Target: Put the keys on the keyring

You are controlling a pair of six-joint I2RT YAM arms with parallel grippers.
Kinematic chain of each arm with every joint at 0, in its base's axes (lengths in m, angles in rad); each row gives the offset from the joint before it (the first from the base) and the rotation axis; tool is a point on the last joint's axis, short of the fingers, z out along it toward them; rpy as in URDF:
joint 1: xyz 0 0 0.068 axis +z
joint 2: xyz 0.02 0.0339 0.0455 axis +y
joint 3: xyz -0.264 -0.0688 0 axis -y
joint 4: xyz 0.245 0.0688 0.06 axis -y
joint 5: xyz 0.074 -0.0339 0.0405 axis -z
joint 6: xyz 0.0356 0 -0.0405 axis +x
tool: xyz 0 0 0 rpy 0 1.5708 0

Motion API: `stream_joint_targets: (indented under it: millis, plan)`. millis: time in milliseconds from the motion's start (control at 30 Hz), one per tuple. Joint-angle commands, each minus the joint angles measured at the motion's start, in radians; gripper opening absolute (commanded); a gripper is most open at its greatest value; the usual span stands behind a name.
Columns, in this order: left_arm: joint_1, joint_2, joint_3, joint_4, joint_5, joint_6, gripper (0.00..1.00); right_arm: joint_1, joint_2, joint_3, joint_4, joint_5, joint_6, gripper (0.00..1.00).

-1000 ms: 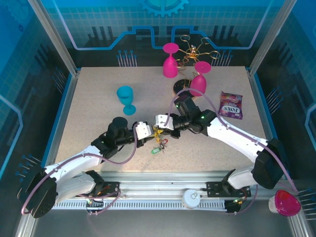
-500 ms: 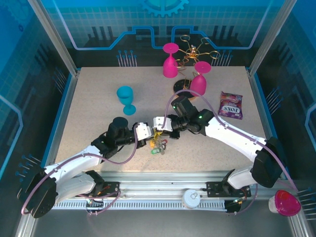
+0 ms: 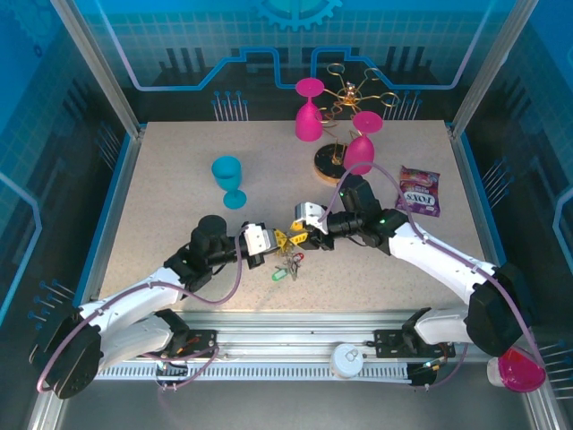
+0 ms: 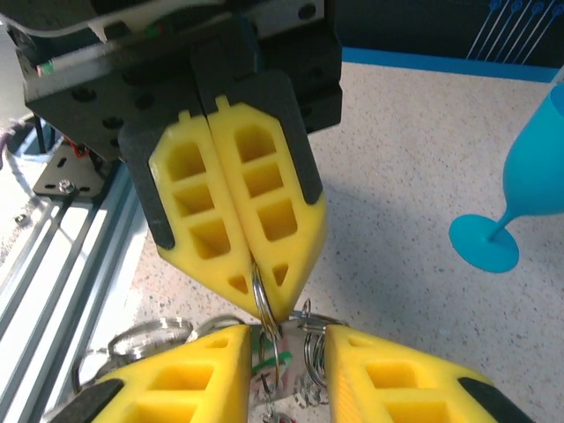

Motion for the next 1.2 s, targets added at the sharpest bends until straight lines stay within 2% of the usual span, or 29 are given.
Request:
stream_joint_targets:
  millis: [0,200,433,533,600,667,767,900,1167]
  plan:
    - [0.004,-0.011,-0.004,0.068,0.041,-0.017,0.0,-0.006,0.013,-0.001,0.04,-0.066,0.022,0.28]
    - [0.004,0.0,-0.008,0.105,0.052,-0.039,0.0,-0.005,0.024,0.003,0.043,-0.08,0.023,0.16]
    - [0.004,0.014,-0.013,0.152,0.076,-0.063,0.0,-0.005,0.038,0.014,0.04,-0.087,0.017,0.13]
    - [0.003,0.021,-0.012,0.161,0.076,-0.069,0.0,-0.005,0.042,0.021,0.043,-0.093,0.015,0.0]
    - [0.003,0.022,-0.011,0.157,0.055,-0.071,0.0,-0.005,0.04,0.025,0.035,-0.085,0.011,0.0]
    - [0.003,0.018,-0.003,0.129,0.018,-0.065,0.13,-0.004,0.037,0.034,0.004,-0.064,-0.006,0.0]
    - [0.003,0.012,0.024,0.045,-0.009,-0.039,0.2,0.007,0.041,0.065,-0.085,-0.017,-0.054,0.0]
    - [0.004,0.021,0.063,-0.046,0.002,-0.025,0.19,0.026,0.052,0.106,-0.176,0.046,-0.105,0.0]
    - [0.002,0.049,0.098,-0.088,0.013,-0.002,0.1,0.075,0.079,0.179,-0.28,0.127,-0.168,0.0]
